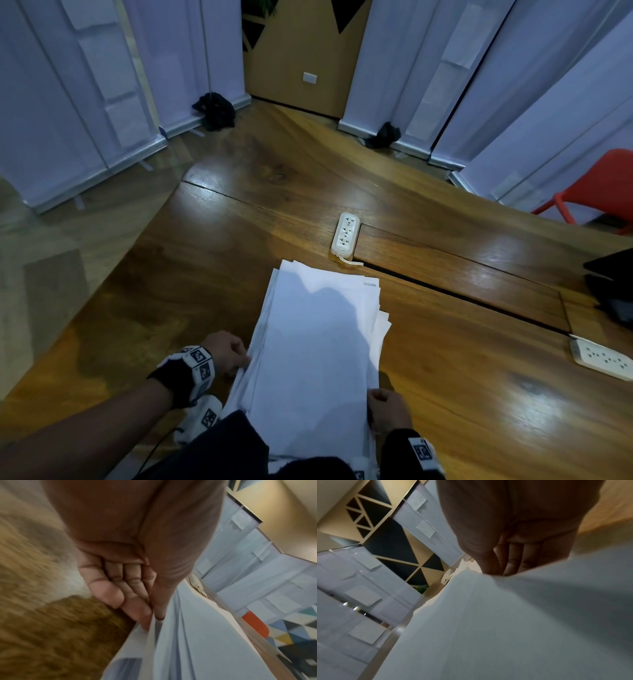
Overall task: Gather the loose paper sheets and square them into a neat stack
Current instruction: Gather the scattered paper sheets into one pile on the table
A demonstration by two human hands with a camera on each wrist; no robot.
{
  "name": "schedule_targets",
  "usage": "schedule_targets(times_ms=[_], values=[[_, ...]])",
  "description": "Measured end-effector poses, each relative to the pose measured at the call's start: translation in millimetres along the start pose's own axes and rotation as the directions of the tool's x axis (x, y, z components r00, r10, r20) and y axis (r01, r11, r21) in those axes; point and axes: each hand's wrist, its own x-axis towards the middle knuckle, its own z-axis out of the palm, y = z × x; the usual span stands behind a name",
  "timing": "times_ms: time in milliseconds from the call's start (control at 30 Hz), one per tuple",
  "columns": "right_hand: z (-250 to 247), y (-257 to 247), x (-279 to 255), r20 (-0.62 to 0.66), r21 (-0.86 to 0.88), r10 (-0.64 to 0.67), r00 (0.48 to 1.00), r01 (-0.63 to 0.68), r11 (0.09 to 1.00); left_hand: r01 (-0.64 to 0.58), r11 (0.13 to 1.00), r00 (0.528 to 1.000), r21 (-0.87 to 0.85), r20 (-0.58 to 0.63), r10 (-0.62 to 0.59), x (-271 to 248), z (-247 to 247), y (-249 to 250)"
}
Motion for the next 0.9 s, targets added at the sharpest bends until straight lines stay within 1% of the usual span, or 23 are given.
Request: schedule_targets(times_ms=[100,167,200,233,267,300,333,367,400,433,500,567,600,667,733,800,833,900], values=[[7.4,1.1,9.0,0.029,-0.043,-0.027,0.999,0.028,0.999,-0.013,0.994,1.0,-0.108,-0.022,0.011,0.5,-1.0,1.9],[8.9,9.4,13.8,0.032,-0.038,0.005,0.999,-0.004,0.999,0.019,0.992,0.999,-0.127,0.049,-0.013,-2.5,-1.6,-1.5],[5.7,8.9,10.5,0.016,0.001,0.029,0.999,-0.029,1.0,0.041,0.991,0.996,-0.126,0.088,-0.03,-4.9,-2.7,-3.5],[0.2,6.9,7.2,-0.02,0.049,0.053,0.998,-0.052,0.997,0.053,0.991,0.995,-0.125,0.091,-0.041,-6.8,-4.7,-4.9],[-7.0,2.5,3.6,-0.096,0.095,0.081,0.992,-0.072,0.993,0.048,0.992,0.998,-0.12,0.042,-0.044,-7.5,-7.9,-5.5],[-15.6,-2.1,1.7,-0.183,0.124,0.107,0.977,-0.085,0.989,0.036,0.994,0.998,-0.101,-0.049,-0.041,-7.2,-11.5,-4.6],[-23.8,-6.3,0.7,-0.244,0.124,0.125,0.962,-0.097,0.988,0.026,0.997,0.989,-0.076,-0.143,-0.037,-4.6,-14.1,-3.5],[-30.0,-10.4,0.2,-0.271,0.09,0.119,0.955,-0.098,0.991,0.018,0.998,0.976,-0.062,-0.214,-0.031,-2.7,-14.3,-0.2],[-32.9,-15.0,1.4,-0.262,0.043,0.099,0.96,-0.091,0.995,0.012,0.998,0.968,-0.054,-0.248,-0.025,-0.9,-11.9,4.8],[-32.0,-20.6,3.1,-0.23,0.0,0.069,0.971,-0.071,0.997,0.008,0.999,0.969,-0.047,-0.245,-0.019,0.1,-6.3,11.8],[-19.1,-31.1,6.8,-0.127,-0.05,-0.029,0.992,0.022,0.998,-0.006,1.0,0.984,-0.012,-0.178,0.003,0.4,15.1,27.7],[0.1,-38.7,10.2,-0.056,-0.086,-0.115,0.992,0.11,0.99,-0.021,0.994,0.995,0.108,-0.098,0.031,-0.2,38.7,42.9],[6.5,-43.0,10.2,-0.039,-0.097,-0.139,0.989,0.135,0.986,-0.013,0.986,0.997,0.166,-0.074,0.026,0.3,45.1,48.7],[8.4,-49.5,12.5,-0.027,-0.129,-0.148,0.989,0.143,0.981,0.013,0.979,0.998,0.206,-0.065,0.001,3.7,43.2,57.7],[0.4,-53.1,16.4,-0.053,-0.217,-0.109,0.993,0.095,0.972,0.052,0.984,0.994,0.173,-0.1,-0.035,9.9,32.3,62.8],[-6.0,-54.4,20.8,-0.122,-0.26,-0.054,0.991,0.021,0.965,0.089,0.99,0.989,0.112,-0.13,-0.074,15.0,23.7,66.1],[-4.8,-56.3,20.5,-0.122,-0.256,-0.061,0.991,0.028,0.966,0.104,0.992,0.989,0.065,-0.114,-0.096,16.4,21.9,69.1],[2.8,-60.3,19.9,-0.061,-0.24,-0.099,0.993,0.082,0.967,0.13,0.99,0.989,-0.058,-0.059,-0.133,20.4,21.5,75.4]])
